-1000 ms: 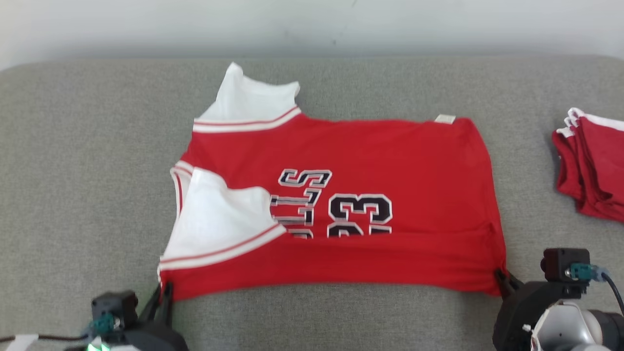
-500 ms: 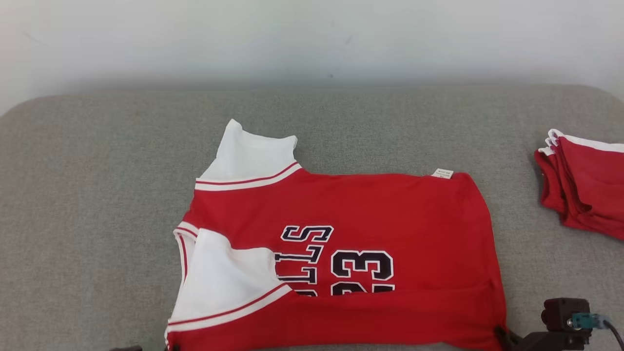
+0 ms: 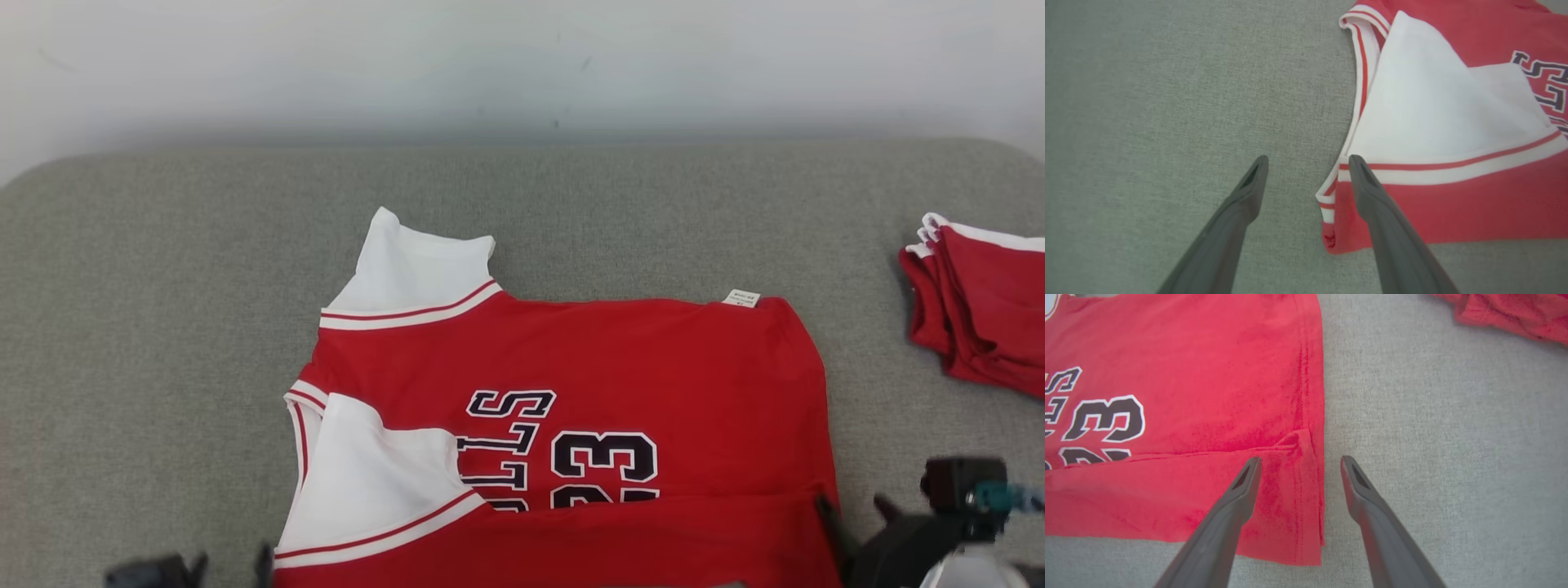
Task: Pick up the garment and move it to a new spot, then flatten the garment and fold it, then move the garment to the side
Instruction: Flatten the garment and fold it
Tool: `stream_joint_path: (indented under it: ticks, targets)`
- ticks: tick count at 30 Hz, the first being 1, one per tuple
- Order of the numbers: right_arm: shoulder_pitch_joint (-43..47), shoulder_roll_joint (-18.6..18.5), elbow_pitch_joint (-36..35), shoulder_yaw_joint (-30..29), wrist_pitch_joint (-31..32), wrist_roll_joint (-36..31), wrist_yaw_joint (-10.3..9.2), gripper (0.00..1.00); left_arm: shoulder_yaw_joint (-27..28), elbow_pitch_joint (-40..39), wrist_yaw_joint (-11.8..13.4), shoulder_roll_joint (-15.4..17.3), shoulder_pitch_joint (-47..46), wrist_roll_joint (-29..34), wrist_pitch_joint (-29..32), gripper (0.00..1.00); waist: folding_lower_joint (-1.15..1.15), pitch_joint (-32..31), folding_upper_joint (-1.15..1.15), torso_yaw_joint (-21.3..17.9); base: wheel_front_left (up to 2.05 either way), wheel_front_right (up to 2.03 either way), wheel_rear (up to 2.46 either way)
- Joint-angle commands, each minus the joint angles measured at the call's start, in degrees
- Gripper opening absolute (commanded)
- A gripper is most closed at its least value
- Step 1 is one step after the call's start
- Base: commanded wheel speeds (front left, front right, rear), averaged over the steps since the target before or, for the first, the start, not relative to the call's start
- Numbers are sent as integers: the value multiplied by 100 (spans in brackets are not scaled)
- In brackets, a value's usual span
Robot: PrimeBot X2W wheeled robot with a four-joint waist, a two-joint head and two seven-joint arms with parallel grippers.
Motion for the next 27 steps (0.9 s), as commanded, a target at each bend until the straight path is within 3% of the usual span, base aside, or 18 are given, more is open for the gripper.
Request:
stream_joint_path:
  ticks: [1,6,10,19,27]
  targets:
    - [-239,-109,-189,20,79,-106,-12,100,109,-173,9,171,-332,62,60,100,1,175,0,-10,0,0,0]
    - [-1123,-512,-436,228,235,-122,-13,100,86,-303,-256,509,-1450,278,314,100,1,632,0,-77,0,0,0]
    - [-1840,-734,-302,414,207,-107,-13,100,-140,-74,-516,482,-2380,363,543,100,1,1000,0,-153,0,0,0]
    - [-3287,-1031,388,1442,-25,54,-13,100,-605,1731,-1295,254,-4990,599,987,100,1,1836,0,-515,0,0,0]
    - [-3378,-1117,608,1621,-188,95,-13,100,-780,2856,-1598,322,-6030,754,1098,100,1,2037,0,-743,0,0,0]
